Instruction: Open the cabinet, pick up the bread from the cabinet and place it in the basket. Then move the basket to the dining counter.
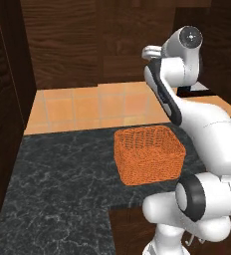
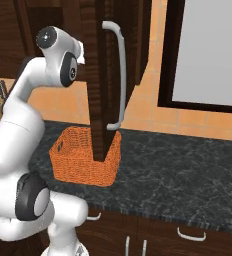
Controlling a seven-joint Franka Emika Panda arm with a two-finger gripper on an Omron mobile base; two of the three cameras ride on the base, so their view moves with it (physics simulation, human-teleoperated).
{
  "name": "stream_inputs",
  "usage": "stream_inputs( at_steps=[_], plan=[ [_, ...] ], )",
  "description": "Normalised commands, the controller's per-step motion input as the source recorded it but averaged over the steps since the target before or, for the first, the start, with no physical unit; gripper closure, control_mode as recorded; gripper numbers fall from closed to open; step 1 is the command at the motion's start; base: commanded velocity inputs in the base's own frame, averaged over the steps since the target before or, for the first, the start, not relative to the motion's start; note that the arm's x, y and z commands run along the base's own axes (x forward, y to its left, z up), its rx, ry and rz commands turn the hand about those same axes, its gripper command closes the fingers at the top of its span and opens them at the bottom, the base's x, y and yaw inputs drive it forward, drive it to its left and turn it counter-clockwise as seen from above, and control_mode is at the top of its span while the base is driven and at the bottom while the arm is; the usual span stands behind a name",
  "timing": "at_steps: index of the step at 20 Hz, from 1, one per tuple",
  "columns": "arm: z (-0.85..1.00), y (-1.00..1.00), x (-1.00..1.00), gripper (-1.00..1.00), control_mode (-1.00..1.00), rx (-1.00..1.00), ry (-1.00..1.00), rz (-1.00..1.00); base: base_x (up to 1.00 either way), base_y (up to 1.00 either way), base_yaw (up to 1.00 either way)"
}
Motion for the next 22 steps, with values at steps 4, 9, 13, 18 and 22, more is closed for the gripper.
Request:
stream_inputs(
  at_steps=[4,9,13,18,22],
  plan=[
    [0.0,-0.17,0.61,-1.0,-1.0,-0.05,0.1,0.0,0.0,0.0,0.0],
    [-0.03,0.0,0.6,-1.0,-1.0,-0.01,0.13,0.0,0.0,0.0,0.0],
    [-0.14,-0.01,0.49,-1.0,-1.0,0.0,0.07,0.0,0.0,0.0,0.0],
    [-0.19,-0.13,0.42,-1.0,-1.0,0.0,0.01,0.0,0.0,0.0,0.0],
    [-0.15,-0.09,0.42,-1.0,-1.0,0.0,0.0,0.0,0.0,0.0,0.0]
  ],
)
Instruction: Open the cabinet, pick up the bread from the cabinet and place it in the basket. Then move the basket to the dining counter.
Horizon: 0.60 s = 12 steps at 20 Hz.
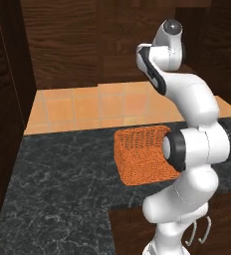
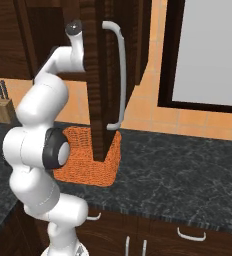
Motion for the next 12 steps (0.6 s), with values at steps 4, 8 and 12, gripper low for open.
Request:
stream_inputs(
  at_steps=[4,8,12],
  plan=[
    [-0.19,-0.1,0.48,-1.0,-1.0,0.0,0.02,0.0,0.0,0.0,0.0],
    [-0.25,-0.19,0.46,-1.0,-1.0,0.0,0.03,0.0,0.0,0.0,0.0],
    [-0.47,-0.11,0.36,1.0,-1.0,0.0,0.02,0.0,0.0,0.0,0.0]
  ],
)
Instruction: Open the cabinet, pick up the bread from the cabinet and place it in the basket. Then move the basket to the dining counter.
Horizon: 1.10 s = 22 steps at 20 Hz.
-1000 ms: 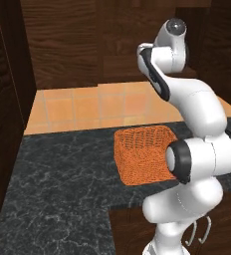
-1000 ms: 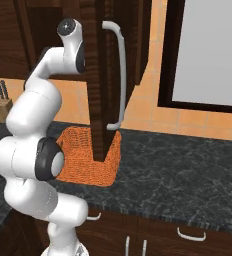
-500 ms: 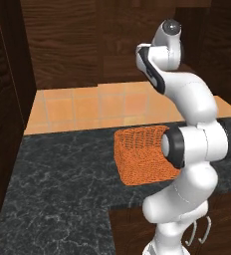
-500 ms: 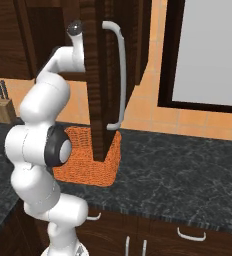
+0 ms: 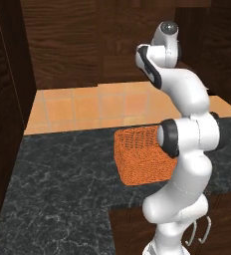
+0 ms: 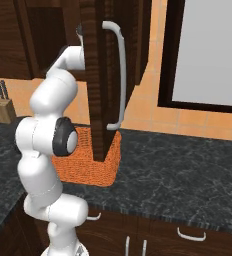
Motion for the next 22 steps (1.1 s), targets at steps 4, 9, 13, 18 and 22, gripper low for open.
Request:
stream_inputs(
  at_steps=[4,9,13,18,22],
  plan=[
    [-0.3,0.12,0.12,1.0,-1.0,0.0,-0.12,0.08,0.0,0.0,0.0],
    [0.0,0.5,-0.7,1.0,-1.0,0.01,-0.22,0.09,0.0,0.0,0.0],
    [0.04,0.39,-1.0,1.0,-1.0,0.01,-0.01,0.03,0.0,0.0,0.0],
    [0.19,0.31,-1.0,1.0,-1.0,0.0,0.13,0.0,0.0,0.0,0.0],
    [0.13,0.25,-1.0,1.0,-1.0,0.0,0.11,0.0,0.0,0.0,0.0]
  ],
)
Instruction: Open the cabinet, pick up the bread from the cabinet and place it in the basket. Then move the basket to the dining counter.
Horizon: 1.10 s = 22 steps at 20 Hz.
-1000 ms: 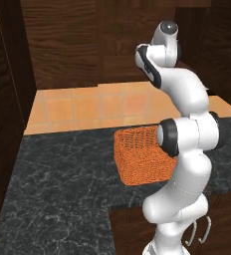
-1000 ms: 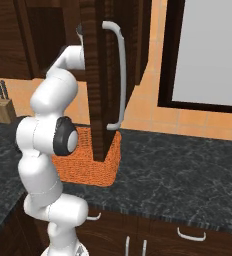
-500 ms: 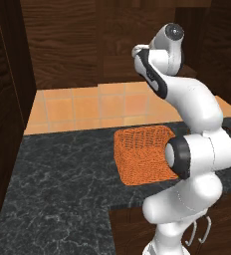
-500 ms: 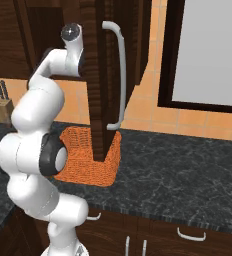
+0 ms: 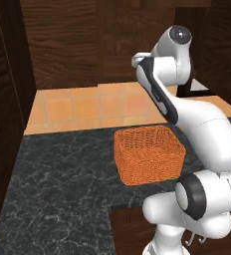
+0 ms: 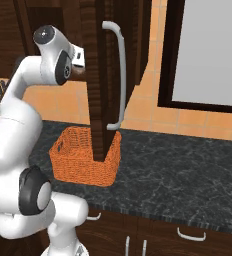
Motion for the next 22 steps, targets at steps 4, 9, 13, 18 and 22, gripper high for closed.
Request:
stream_inputs(
  at_steps=[4,9,13,18,22],
  plan=[
    [0.05,0.15,-1.0,1.0,-1.0,0.0,0.16,0.0,0.0,0.0,0.0],
    [-0.48,0.12,-1.0,1.0,-1.0,0.0,0.17,0.0,0.0,0.0,0.0],
    [-0.98,0.29,-0.49,1.0,-1.0,-0.03,0.15,0.0,0.0,0.0,0.0],
    [-1.0,0.05,-0.04,1.0,-1.0,-0.01,0.15,0.0,0.0,0.0,0.0],
    [-0.99,0.0,0.09,1.0,-1.0,0.0,0.17,0.0,0.0,0.0,0.0]
  ],
)
